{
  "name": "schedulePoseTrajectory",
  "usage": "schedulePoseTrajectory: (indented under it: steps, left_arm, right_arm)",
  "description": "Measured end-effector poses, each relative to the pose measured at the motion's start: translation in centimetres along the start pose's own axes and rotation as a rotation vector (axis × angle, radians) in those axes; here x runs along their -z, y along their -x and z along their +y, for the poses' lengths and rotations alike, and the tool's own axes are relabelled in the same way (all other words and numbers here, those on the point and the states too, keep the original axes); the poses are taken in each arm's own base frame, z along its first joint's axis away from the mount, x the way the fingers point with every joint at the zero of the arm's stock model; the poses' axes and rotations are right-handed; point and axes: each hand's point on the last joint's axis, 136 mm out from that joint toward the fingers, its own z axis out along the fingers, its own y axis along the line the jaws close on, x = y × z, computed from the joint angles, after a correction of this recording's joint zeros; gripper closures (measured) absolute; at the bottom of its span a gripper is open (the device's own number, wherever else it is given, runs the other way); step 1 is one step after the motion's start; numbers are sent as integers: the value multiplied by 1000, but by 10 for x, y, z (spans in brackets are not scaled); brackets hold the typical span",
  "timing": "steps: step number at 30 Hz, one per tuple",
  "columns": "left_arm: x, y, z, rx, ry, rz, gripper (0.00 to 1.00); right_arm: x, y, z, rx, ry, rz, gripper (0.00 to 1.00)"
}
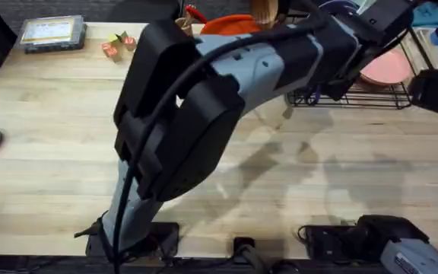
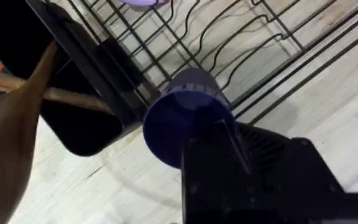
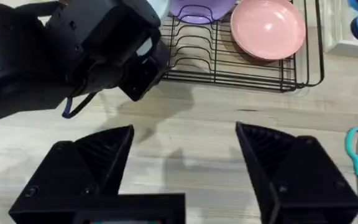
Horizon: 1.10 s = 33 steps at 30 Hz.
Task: Pick up the cup on the table and put them onto the rack.
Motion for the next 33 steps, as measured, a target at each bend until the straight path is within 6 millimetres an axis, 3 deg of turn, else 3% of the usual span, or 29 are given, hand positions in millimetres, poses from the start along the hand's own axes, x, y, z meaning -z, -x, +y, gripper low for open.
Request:
schedulePoseTrajectory:
  steps: [9, 15, 33]
  left_arm:
    - [4, 1, 1, -5, 11, 8, 961]
    - [17, 14, 2, 0, 14, -12, 961]
    - [20, 0, -3, -29, 31, 34, 961]
  right_arm:
    - [0, 0, 0, 0, 0, 0, 7]
    - [0, 0, 0, 0, 0, 0, 7]
    - [0, 5, -1, 1, -2, -21, 7]
